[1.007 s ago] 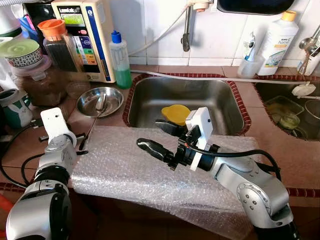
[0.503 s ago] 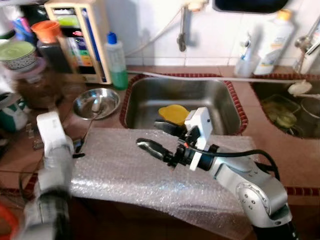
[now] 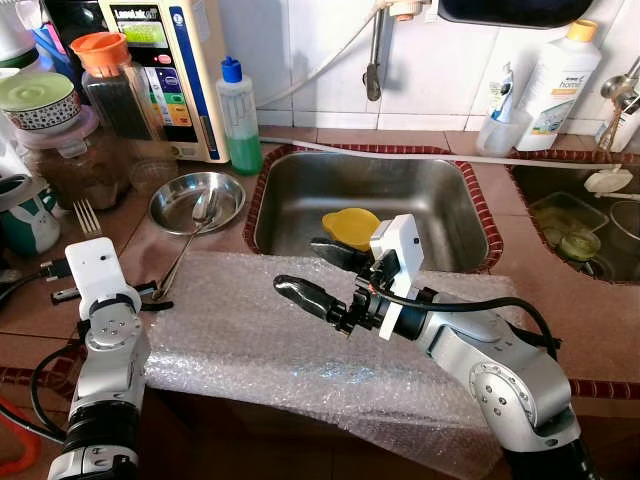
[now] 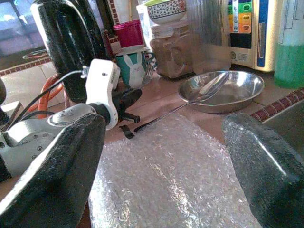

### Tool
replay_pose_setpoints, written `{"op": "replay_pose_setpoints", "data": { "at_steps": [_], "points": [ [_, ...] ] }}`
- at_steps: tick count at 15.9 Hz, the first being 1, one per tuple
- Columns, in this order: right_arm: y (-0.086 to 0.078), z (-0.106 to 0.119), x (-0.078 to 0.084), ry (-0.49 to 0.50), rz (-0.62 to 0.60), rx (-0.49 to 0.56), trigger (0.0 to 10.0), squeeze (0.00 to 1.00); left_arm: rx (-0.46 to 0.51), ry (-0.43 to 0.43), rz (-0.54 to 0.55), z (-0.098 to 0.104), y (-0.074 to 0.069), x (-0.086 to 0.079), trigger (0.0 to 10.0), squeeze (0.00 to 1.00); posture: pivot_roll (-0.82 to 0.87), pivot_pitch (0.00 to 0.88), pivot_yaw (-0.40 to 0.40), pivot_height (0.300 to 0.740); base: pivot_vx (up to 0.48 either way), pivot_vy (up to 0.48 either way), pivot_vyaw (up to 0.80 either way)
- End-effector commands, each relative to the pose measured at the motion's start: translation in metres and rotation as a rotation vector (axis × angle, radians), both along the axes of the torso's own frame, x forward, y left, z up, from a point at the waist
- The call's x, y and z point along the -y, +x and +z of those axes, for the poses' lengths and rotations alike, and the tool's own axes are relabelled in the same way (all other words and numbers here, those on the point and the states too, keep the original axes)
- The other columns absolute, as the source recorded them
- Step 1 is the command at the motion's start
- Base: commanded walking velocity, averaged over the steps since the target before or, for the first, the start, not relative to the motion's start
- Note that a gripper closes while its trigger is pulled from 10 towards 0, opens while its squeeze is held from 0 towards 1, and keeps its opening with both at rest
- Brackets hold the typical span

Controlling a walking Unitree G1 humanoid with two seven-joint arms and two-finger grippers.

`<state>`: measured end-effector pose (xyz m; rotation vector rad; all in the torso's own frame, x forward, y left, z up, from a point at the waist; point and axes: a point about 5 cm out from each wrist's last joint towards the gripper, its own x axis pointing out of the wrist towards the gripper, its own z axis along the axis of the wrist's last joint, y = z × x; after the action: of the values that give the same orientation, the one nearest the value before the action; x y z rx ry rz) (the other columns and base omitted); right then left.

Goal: Kitchen organization

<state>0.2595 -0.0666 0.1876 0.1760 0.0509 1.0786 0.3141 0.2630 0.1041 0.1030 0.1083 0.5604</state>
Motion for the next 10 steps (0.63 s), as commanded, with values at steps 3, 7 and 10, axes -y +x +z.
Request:
{"op": "replay_pose_setpoints", "data": {
  "at_steps": [3, 7, 10],
  "points": [
    [0.010, 0.003, 0.002, 0.006, -0.058, 0.028, 10.0, 0.00, 0.146, 0.130, -0.079, 0.033, 0.007, 0.013, 0.0, 0.00, 0.00, 0.039, 0.046, 0.740, 0.000, 0.000, 0.00],
    [0.047, 0.016, 0.020, 0.084, -0.308, 0.037, 10.0, 0.00, 0.324, 0.241, -0.318, 0.066, 0.013, 0.057, 0.0, 0.00, 0.01, 0.045, 0.041, 0.740, 0.000, 0.000, 0.00],
    [0.076, 0.028, 0.042, 0.194, -0.492, 0.003, 10.0, 0.00, 0.428, 0.270, -0.534, 0.080, 0.012, 0.093, 0.0, 0.00, 0.01, 0.051, 0.041, 0.740, 0.000, 0.000, 0.00]
  ]
}}
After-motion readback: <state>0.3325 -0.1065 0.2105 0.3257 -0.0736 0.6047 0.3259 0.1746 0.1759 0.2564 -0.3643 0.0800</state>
